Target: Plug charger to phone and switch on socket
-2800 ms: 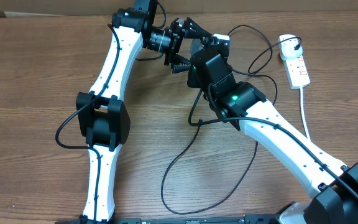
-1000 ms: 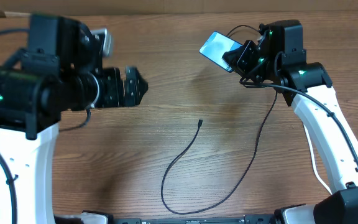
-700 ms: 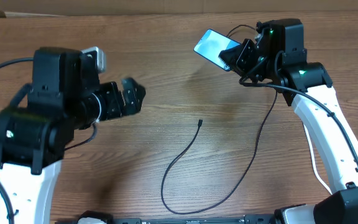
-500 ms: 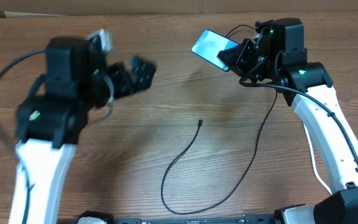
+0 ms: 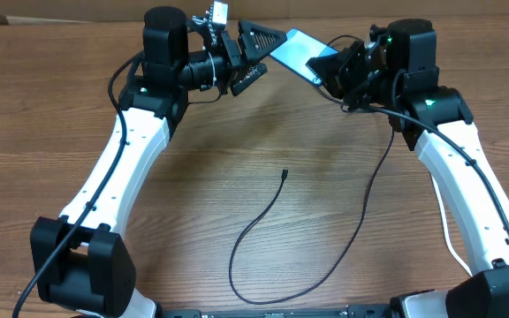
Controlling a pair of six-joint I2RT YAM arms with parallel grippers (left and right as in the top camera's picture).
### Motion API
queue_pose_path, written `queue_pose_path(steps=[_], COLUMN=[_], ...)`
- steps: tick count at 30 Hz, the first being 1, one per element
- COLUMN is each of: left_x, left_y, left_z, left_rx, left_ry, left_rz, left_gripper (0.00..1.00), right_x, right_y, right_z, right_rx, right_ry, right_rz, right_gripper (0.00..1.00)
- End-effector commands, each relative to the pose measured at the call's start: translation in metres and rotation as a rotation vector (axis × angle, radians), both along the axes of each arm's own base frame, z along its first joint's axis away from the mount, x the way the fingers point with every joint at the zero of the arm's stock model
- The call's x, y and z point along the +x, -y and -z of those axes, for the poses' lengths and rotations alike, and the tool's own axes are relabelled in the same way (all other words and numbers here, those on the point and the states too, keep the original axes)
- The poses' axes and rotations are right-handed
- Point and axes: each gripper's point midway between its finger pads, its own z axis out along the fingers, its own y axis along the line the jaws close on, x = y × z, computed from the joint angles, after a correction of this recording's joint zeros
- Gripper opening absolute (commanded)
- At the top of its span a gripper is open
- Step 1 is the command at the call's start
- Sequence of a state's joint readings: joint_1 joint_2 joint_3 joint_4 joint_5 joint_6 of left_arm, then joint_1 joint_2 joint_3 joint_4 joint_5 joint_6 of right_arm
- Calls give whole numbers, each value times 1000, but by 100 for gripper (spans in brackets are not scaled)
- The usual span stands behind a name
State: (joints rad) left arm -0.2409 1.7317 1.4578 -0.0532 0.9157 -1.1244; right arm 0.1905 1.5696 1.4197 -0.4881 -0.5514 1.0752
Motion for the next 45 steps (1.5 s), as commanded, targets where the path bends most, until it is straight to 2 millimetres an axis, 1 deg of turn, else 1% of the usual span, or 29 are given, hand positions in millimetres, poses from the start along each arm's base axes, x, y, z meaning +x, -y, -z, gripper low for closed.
queue_pose_path(steps=[1,3,7,8,11,16,19,21,24,25,26,28,33,38,45], left_x=[-5,-3,-2,-1,2,2,4,6,10,12,13,14,14,14,15], left_y=[7,6,2,0,-1,-2,-2,-3,-8,-10,-13,-17,-19,-19,-19], left_z=[-17,-17,2,10,13,13,11,9,4,4,3,2,2,2,1], left_rx=[-83,-97,-104,-106,-115,-142,-152,-157,-168,-169,-173,-176,-179,-182,-184], left_ry=[-41,-79,-274,-354,-397,-460,-460,-450,-423,-422,-418,-418,-420,-426,-425], left_rz=[34,19,-48,-85,-118,-138,-146,-150,-157,-161,-163,-167,-161,-163,-163], left_gripper=[100,99,99,99,97,95,92,91,87,84,79,77,70,62,61], right_x=[1,5,9,10,9,1,-4,-6,-6,-6,-7,-7,-7,-11,-17], right_y=[-1,3,5,0,-14,-37,-49,-54,-54,-54,-54,-55,-55,-61,-71], right_z=[-43,-44,-47,-53,-65,-66,-67,-68,-68,-68,-68,-68,-68,-69,-71], right_rx=[101,106,122,130,147,142,146,152,152,154,155,157,169,200,241], right_ry=[41,39,35,64,119,128,128,124,124,122,121,119,109,80,40], right_rz=[49,83,122,110,77,42,23,24,23,23,22,20,22,12,5], right_gripper=[3,3,4,4,3,4,4,3,4,4,3,3,4,4,4])
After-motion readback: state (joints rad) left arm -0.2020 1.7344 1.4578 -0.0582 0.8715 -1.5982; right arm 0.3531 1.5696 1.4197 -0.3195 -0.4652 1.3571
